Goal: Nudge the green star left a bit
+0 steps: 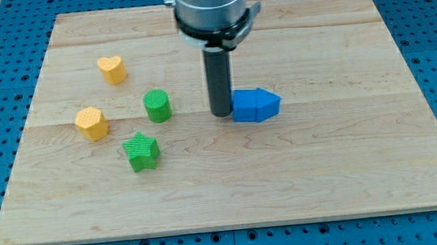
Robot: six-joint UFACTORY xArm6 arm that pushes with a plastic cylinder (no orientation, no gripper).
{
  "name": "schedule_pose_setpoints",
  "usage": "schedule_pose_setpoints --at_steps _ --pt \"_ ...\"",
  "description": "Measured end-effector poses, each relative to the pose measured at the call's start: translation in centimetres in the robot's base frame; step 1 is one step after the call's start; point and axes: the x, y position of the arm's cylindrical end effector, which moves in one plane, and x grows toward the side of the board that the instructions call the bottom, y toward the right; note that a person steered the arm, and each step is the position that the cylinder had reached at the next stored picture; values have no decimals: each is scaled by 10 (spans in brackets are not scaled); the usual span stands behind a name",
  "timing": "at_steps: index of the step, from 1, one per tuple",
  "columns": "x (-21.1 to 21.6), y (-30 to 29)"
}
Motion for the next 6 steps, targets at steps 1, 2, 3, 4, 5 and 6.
schedule_pose_setpoints --at_steps 1,2,3,4,5,6 --pt "1 23" --pt "41 9" --pt "85 -41" --pt "64 -109" --pt "76 -103" --pt "117 -158"
